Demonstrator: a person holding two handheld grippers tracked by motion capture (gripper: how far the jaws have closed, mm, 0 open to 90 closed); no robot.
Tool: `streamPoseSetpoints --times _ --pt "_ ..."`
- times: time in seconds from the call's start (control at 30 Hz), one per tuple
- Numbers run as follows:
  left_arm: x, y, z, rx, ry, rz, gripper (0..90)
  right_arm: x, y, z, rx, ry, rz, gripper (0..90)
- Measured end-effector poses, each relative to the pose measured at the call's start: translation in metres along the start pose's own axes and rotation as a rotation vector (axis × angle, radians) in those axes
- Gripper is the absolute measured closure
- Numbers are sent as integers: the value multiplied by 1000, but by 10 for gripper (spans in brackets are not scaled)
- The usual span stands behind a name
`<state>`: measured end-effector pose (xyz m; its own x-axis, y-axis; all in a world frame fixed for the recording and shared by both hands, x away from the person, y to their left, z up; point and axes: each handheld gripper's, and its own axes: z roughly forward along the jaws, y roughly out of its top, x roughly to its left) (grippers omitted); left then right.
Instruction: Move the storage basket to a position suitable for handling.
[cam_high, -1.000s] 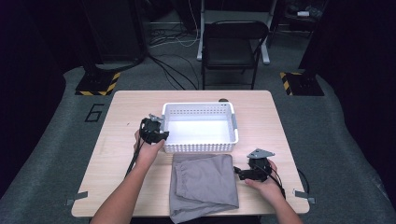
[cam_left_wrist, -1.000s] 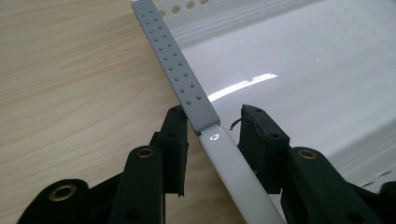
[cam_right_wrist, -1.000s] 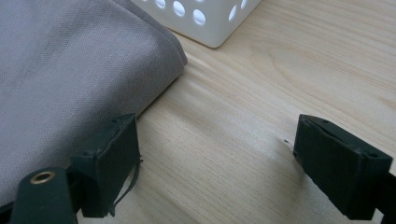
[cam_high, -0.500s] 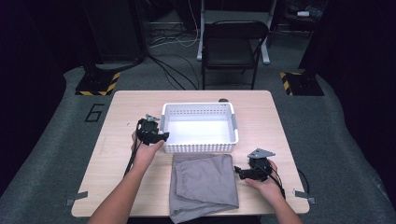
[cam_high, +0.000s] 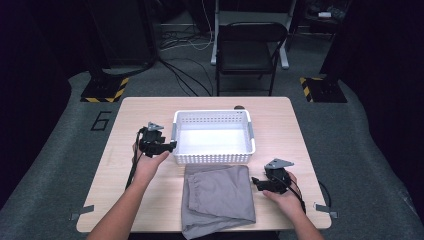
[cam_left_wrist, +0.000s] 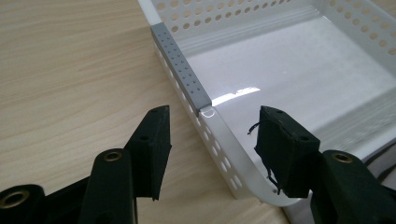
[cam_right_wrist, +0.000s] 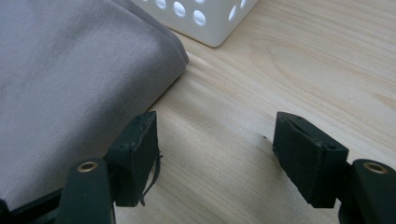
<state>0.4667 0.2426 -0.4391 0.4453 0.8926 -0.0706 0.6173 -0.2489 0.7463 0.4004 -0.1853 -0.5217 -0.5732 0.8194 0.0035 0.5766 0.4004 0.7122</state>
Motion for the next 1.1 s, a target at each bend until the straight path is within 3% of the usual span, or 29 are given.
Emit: streamPoseSetpoints --times 0.07,0.1,0.23,0.37,0.4,0.67,0.8,0.87,1.03,1.1 --pt "-1 0 -3 0 -12 -1 437 0 2 -2 20 -1 -1 342" --pt "-3 -1 -3 -20 -12 -26 435 0 2 -2 21 -2 -7 354" --pt "-6 -3 -8 -20 -30 -17 433 3 4 -4 31 -25 -7 377" --pt "-5 -6 -14 -5 -48 -9 433 4 6 -5 44 -15 -5 410" --pt "-5 -6 -16 -6 -50 -15 435 5 7 -8 60 -14 22 432" --pt "-5 -13 -30 -22 -73 -24 437 4 11 -22 14 -8 20 471" --pt "-5 -18 -36 -23 -58 -18 437 6 12 -26 -5 -8 24 471" --pt "-4 -21 -40 -21 -66 -19 434 6 13 -28 -3 -15 -8 469" --pt "-6 -30 -47 -53 -70 -35 422 8 14 -32 -10 -11 -8 456" --pt "-7 -34 -50 -57 -61 -19 397 11 14 -31 -23 -8 10 448"
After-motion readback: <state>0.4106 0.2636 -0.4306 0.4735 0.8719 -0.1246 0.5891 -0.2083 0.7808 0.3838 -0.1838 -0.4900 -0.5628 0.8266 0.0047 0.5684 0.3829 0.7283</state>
